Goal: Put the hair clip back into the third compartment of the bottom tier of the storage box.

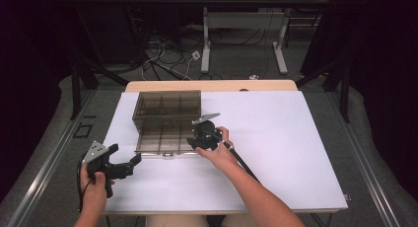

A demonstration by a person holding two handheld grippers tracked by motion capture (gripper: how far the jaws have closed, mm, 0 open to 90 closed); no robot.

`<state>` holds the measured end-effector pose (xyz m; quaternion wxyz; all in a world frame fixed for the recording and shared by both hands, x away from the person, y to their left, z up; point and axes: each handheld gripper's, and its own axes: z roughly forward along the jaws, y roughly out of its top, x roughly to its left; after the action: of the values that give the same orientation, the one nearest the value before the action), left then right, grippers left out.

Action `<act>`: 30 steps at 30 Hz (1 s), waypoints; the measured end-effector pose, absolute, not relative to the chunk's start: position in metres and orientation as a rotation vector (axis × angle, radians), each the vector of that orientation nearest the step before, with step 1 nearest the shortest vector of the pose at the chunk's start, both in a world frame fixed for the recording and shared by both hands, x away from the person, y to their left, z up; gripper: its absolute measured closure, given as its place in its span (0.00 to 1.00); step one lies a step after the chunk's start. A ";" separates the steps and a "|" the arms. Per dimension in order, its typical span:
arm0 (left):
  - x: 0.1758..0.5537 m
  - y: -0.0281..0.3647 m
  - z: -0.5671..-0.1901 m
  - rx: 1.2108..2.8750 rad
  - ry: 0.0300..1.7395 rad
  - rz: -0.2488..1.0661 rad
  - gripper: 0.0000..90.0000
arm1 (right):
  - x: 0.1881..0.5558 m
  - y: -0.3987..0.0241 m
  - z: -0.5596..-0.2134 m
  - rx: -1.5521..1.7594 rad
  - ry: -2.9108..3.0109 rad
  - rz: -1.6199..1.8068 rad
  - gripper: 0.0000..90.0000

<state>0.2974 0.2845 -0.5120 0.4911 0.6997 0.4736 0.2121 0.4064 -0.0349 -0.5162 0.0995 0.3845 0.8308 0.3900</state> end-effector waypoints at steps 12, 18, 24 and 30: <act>0.298 0.284 -0.512 1.705 1.147 0.520 0.00 | 0.402 -0.043 -0.511 1.137 2.387 1.188 0.59; 0.298 0.284 -0.513 1.700 1.150 0.519 0.00 | 0.399 -0.048 -0.507 1.092 2.374 1.217 0.57; 0.298 0.283 -0.513 1.697 1.152 0.515 0.00 | 0.395 -0.051 -0.504 1.074 2.362 1.233 0.50; 0.298 0.284 -0.512 1.707 1.148 0.520 0.00 | 0.390 -0.055 -0.501 1.088 2.383 1.213 0.47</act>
<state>0.2981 0.2836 -0.5124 0.4883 0.7021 0.4721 0.2140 0.3905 -0.0553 -0.5009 0.1271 0.3738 0.8188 0.4168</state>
